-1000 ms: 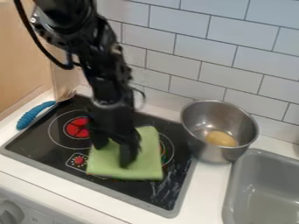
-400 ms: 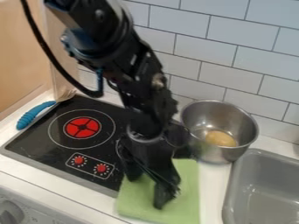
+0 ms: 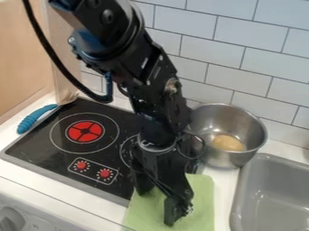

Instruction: Move the green cloth to the bottom right side of the stove

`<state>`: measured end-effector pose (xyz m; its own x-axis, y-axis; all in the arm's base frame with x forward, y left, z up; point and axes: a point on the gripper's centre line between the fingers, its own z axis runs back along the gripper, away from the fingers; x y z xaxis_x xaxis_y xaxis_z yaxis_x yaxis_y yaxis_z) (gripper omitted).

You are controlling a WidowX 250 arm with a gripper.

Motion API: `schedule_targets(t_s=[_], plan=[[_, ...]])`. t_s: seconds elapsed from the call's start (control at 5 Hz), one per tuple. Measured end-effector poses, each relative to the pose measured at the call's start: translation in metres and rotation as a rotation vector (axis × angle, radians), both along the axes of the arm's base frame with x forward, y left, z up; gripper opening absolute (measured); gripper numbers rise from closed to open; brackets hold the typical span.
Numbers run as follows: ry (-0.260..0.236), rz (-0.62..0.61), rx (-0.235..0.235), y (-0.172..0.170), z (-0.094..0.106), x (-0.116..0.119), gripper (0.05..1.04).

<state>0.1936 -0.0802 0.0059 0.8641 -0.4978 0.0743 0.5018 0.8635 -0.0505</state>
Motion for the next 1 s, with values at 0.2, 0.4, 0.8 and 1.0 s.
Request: schedule_targets(t_s=[0.2,0.4,0.8,1.0], plan=[[-0.005,-0.007,-0.011,0.006,0.009,0.000,0.999],[-0.034,0.004,-0.015,0.016,0.022,0.004,0.999],[-0.114,0.009,-0.120,0.029,0.061,0.004,0.999],[-0.117,-0.001,-0.119,0.030,0.061,0.004,0.999]])
